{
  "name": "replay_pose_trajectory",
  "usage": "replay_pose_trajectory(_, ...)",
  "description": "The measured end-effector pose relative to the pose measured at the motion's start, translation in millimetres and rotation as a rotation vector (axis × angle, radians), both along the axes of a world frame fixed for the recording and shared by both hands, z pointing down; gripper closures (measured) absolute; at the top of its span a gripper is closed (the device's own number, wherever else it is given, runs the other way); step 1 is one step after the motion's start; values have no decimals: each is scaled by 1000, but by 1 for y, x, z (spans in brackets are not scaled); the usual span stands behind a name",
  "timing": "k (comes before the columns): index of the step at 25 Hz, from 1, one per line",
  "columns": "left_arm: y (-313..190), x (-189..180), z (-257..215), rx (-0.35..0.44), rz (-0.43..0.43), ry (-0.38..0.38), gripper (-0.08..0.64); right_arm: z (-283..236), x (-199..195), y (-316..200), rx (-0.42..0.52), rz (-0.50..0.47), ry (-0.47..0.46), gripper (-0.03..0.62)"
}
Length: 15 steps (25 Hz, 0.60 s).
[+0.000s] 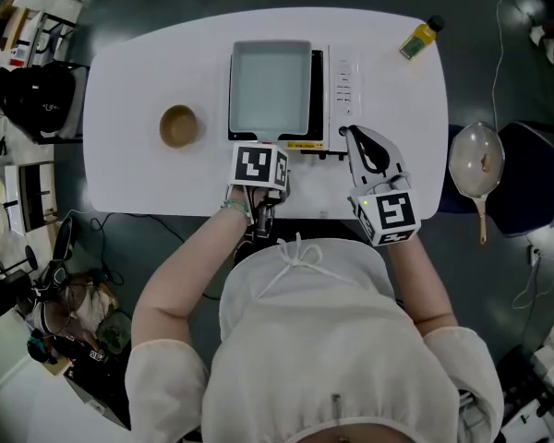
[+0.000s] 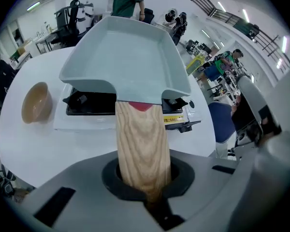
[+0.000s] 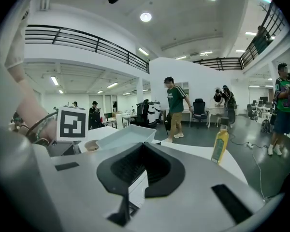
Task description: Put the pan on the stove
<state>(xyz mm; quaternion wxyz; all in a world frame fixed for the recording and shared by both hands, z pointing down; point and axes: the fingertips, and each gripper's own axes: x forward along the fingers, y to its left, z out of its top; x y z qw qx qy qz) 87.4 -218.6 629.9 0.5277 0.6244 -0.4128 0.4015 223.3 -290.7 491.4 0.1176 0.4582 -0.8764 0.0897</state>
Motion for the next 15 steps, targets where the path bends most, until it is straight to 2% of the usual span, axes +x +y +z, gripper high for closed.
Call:
replay_pose_trajectory(4, -1, 6, -10, -52, -39, 104, 514, -2, 2, 2, 1, 11, 1, 586)
replay_pose_trajectory(7, -10, 8, -22, -39, -76, 169, 412, -1, 4, 5, -1, 21, 5, 586)
replay_pose_trajectory(11, -21, 7, -30, 32, -93, 181, 306, -2, 3, 12, 0, 19, 14, 586)
replay_pose_trajectory(15, -24, 8, -39, 97, -87, 174, 238, -4, 3, 20, 6, 12, 26, 586)
